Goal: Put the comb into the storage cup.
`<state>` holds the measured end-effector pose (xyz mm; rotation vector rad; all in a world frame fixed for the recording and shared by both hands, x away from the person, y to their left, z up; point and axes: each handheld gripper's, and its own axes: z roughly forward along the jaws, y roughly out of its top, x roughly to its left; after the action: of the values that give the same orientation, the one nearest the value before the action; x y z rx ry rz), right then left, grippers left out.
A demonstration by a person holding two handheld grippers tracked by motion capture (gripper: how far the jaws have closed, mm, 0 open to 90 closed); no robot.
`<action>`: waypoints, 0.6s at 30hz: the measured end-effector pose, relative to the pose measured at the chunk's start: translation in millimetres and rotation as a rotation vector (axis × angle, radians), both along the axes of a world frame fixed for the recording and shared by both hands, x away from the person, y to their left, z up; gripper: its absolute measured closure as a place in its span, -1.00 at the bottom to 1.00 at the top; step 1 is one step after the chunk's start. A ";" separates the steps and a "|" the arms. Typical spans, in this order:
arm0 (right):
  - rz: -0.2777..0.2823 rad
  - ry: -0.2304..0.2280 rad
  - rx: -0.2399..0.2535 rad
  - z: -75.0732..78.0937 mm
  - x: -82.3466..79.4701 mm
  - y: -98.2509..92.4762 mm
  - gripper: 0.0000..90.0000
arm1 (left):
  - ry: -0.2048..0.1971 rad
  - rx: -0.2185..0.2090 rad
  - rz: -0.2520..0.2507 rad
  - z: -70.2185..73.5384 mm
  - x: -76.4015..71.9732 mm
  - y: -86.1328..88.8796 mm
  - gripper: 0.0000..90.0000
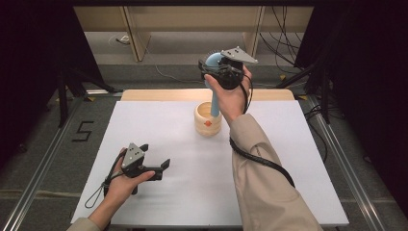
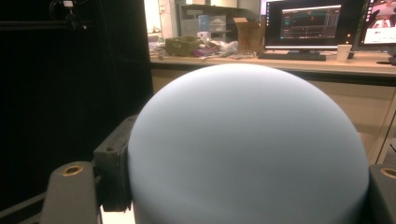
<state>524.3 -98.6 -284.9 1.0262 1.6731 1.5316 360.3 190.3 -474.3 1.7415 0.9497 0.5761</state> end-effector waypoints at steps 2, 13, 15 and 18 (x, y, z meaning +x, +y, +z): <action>-0.001 -0.003 -0.001 -0.1 0.8 0.2 -0.43 | -0.001 0.000 0.000 0.1 0.1 0.1 -0.99; 0.000 -0.004 0.000 -1.8 4.5 2.7 -0.43 | 0.001 -0.002 0.002 0.1 0.1 0.3 -0.99; -0.001 -0.004 0.001 -1.8 5.1 3.2 -0.43 | 0.001 -0.002 0.001 0.1 0.1 0.2 -0.99; 0.000 -0.007 0.003 -1.8 6.2 3.8 -0.43 | 0.001 -0.002 0.000 0.0 0.1 0.1 -0.99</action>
<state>530.4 -94.9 -286.7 1.0219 1.6665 1.5363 360.5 190.4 -474.3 1.7403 0.9505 0.5748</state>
